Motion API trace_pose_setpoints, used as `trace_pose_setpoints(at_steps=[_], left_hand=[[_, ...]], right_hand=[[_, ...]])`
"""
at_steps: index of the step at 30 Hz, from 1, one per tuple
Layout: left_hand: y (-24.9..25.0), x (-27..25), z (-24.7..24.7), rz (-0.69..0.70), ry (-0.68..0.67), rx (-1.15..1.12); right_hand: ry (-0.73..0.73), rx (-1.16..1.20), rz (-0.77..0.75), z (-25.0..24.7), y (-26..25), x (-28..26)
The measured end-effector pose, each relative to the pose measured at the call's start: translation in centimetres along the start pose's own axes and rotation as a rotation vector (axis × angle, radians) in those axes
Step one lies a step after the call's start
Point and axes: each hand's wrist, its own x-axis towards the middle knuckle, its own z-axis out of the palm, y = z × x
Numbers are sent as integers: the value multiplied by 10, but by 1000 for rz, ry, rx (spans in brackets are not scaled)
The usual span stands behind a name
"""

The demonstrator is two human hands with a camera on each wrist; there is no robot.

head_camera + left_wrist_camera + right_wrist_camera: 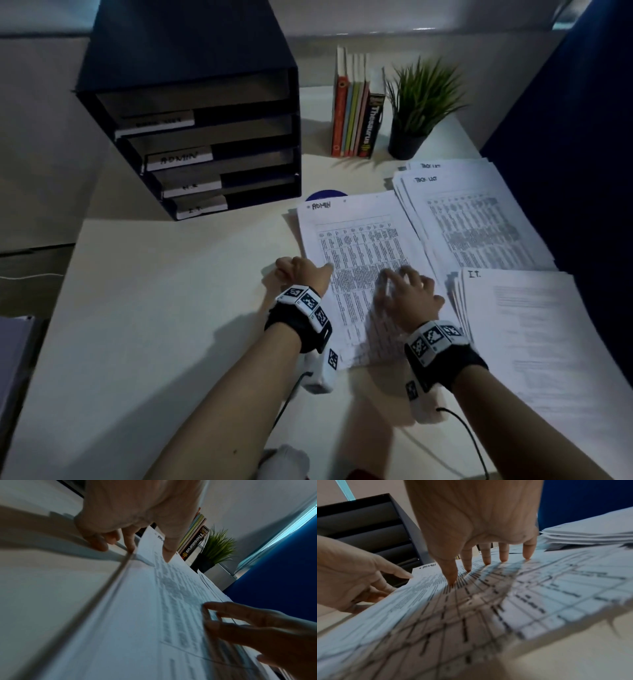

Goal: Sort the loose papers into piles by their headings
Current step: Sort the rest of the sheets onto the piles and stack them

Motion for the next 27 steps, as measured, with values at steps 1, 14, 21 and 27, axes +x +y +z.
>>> trace_pose_setpoints(at_steps=[1,14,21,27], left_hand=[[4,-2,5,-20,-1,7],[24,-15,16,-162,4,-210],[28,-13,16,-144,-92,-314],[24,-35,-9,261,66,-373]], right_hand=[[-11,-20,-19,1,3,2],[-83,2,-93,-9,22,12],[-80,27,-98,-9,25,14],[-67,232,-158,-18,15,30]])
